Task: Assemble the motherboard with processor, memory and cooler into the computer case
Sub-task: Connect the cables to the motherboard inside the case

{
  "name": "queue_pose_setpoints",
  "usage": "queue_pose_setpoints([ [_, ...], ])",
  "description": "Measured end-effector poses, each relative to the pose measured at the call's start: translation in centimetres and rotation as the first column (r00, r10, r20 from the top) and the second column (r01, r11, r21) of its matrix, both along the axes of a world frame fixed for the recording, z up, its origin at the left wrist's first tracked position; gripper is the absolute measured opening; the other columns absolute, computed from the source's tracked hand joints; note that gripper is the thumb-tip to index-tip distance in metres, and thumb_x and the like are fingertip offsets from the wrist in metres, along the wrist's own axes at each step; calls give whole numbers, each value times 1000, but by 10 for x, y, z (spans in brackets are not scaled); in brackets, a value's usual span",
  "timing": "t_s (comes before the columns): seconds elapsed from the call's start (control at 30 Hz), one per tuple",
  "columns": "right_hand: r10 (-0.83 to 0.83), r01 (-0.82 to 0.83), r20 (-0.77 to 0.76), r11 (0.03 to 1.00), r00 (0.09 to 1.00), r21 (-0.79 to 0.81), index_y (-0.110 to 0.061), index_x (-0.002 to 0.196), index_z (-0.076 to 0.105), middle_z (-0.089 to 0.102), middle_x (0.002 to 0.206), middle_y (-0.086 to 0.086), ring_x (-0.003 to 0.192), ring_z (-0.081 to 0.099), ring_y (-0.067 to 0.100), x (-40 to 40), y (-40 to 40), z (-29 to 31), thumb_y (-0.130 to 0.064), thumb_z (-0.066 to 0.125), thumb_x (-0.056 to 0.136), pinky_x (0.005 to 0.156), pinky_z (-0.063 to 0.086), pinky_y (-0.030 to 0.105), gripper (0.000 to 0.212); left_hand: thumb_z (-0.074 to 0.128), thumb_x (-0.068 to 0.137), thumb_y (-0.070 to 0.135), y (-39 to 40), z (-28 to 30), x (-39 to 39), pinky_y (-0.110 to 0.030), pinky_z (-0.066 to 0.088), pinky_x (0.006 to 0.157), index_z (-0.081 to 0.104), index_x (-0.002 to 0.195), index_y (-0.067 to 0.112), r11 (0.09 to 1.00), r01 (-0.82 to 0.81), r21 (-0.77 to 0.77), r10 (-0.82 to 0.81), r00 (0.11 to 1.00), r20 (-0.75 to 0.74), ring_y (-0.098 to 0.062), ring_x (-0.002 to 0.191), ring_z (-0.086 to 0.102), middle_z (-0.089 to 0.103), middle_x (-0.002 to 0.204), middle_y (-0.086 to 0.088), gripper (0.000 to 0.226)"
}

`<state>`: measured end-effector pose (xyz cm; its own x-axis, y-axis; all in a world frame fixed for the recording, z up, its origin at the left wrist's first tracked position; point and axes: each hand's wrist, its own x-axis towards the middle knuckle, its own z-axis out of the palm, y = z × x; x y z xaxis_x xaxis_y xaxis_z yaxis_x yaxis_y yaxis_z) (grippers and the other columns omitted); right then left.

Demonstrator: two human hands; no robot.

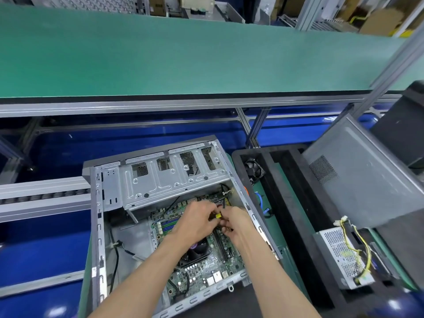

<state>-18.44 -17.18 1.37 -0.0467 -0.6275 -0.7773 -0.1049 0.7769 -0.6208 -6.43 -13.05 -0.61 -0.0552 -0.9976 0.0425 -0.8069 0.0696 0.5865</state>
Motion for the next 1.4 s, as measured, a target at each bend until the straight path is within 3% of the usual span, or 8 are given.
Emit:
queue_pose_setpoints([
  [0.2,57,-56,7,995,998,-82,-11,102,65,55,64,6,51,41,12,-2,5,6,-2,45,100,48,35,25,22,77,77,30,-12,5,-1,-24,50,71,77,90,24,985,-69,157,93,984,-151,-5,72,63,72,78,9,14],
  [0.33,140,-162,-140,974,980,-159,-4,105,60,69,95,19,73,62,22,-8,8,6,1,36,94,65,50,32,27,80,79,28,-22,6,-1,-26,54,78,77,95,23,959,-60,276,110,980,-167,-7,80,67,74,81,7,17],
  [0.43,361,-433,-361,891,860,-140,5,119,56,65,110,26,94,69,34,-10,13,7,-3,45,90,85,58,45,31,83,78,27,-31,11,0,-26,51,78,73,90,24,930,-78,360,148,974,-171,-11,81,66,72,79,7,16],
  [0.6,644,-791,-595,612,481,23,-6,103,48,57,106,17,85,53,31,-8,17,17,-14,48,92,70,42,34,14,82,72,20,-40,12,-2,-25,46,71,70,75,29,865,-169,472,301,928,-218,-11,85,62,69,85,11,15],
  [0.8,679,-830,-620,552,393,77,-10,82,42,53,96,11,80,51,29,-13,16,19,-16,49,94,67,40,30,15,76,78,17,-37,2,0,-33,49,93,77,93,25,812,-176,556,425,832,-357,-16,103,61,71,106,3,17],
  [1.1,741,-878,-625,443,244,183,-5,123,52,48,135,19,113,55,37,-9,15,8,-23,52,95,89,49,38,33,80,81,35,-22,7,4,-29,45,79,70,87,36,889,-202,411,325,910,-258,-11,91,59,68,103,8,11],
  [1.23,782,-887,-606,375,146,271,-1,150,27,15,158,23,131,44,42,-7,11,3,-25,53,97,105,45,42,64,75,85,34,-20,7,11,-26,46,68,66,92,36,902,-239,361,349,895,-279,-8,76,61,69,84,11,11],
  [1.4,817,-896,-555,353,155,269,-7,155,19,8,162,17,139,37,38,-11,5,1,-27,57,97,109,39,42,72,77,81,27,-26,5,13,-26,47,73,67,91,32,865,-172,472,372,851,-371,-9,82,65,73,84,8,14],
])
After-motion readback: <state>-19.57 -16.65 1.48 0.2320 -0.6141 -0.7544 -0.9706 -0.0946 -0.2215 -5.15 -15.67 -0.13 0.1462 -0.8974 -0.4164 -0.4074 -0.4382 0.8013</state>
